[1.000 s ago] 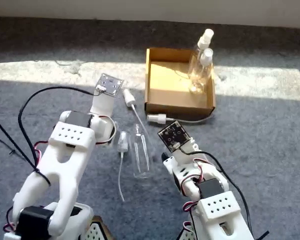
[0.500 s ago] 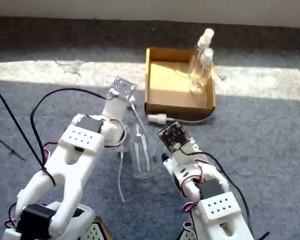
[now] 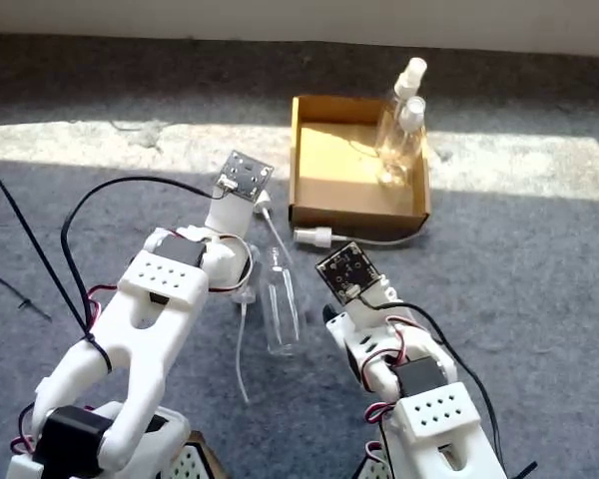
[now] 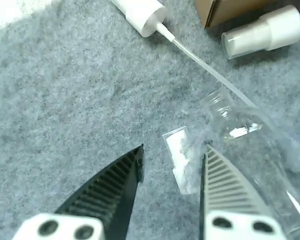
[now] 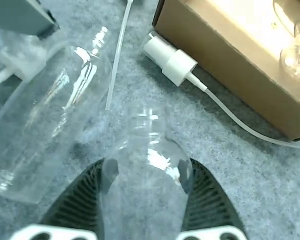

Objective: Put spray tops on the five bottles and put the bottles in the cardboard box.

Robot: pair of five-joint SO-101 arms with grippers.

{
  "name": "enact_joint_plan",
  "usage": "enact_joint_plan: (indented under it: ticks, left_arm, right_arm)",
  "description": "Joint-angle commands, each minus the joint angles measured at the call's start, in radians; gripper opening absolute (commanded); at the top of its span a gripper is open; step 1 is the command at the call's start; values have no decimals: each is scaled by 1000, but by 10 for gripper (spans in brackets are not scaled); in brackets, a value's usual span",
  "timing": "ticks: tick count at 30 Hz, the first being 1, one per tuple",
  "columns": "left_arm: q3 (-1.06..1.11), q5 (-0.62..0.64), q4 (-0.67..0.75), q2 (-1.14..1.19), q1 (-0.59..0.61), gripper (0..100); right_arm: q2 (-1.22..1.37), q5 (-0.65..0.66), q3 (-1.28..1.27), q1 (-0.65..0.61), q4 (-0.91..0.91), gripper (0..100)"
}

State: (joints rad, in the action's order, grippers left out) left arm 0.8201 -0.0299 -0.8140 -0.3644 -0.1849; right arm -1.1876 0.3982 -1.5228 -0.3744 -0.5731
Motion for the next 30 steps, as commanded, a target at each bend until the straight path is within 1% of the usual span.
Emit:
enact_joint_plan:
  ticks: [1, 19, 22, 26, 30]
  left_arm:
    - [-5, 11, 11, 2, -18, 175]
    - [-5, 11, 14, 10, -18, 176]
    - [-15, 9, 12, 67, -12, 178]
    - [-50, 9, 9, 147, -10, 239]
    - [-73, 9, 9, 186, -12, 232]
  right_arm:
    - [-5, -11, 4, 12, 8, 4]
    - [-5, -11, 2, 12, 7, 4]
    - [-5, -11, 2, 12, 7, 4]
    - [-5, -11, -13, 12, 10, 4]
    - [-5, -11, -19, 12, 10, 4]
